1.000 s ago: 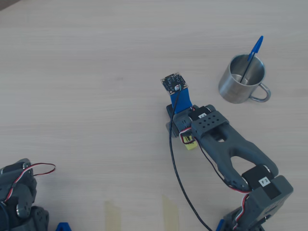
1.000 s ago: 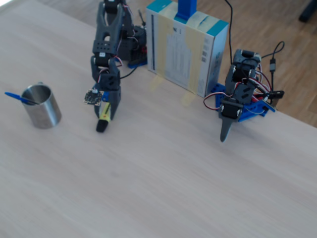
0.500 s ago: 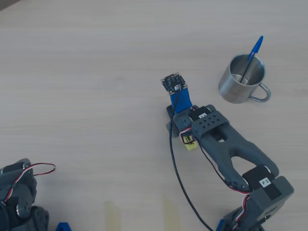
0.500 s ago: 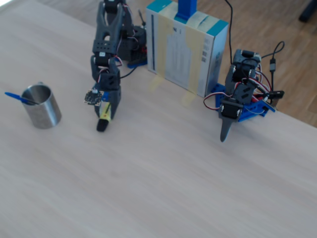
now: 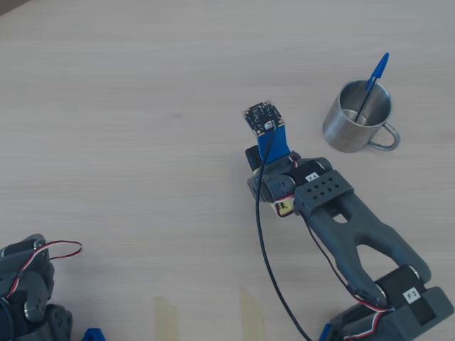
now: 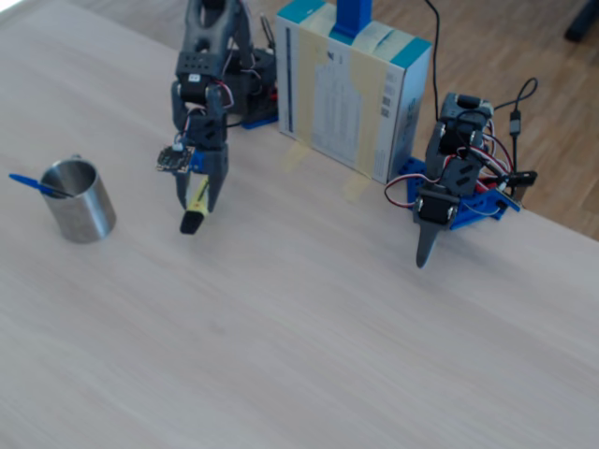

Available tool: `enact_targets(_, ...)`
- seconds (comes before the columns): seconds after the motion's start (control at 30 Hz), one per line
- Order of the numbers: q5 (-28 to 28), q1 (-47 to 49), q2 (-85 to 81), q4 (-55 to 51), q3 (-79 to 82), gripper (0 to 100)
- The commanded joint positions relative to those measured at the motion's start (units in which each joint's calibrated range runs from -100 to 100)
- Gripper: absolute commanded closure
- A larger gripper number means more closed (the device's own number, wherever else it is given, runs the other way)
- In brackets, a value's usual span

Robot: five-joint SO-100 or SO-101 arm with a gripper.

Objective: Grab the yellow pen and put it in the silver cup.

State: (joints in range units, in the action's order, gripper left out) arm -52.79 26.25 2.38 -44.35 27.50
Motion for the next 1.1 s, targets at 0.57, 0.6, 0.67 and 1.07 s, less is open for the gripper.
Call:
enact_targets(0.57,-0.31,2.02,-16.09,1.49,4.38,87)
enact_targets(0.6,-0.31,2.02,-16.67,2.60,5.01,87)
enact_targets(0.67,-0.31,2.11,-17.84,5.35,6.28,87)
enact_targets(1.07,-0.26,2.19,-27.31,15.05,12.63,87)
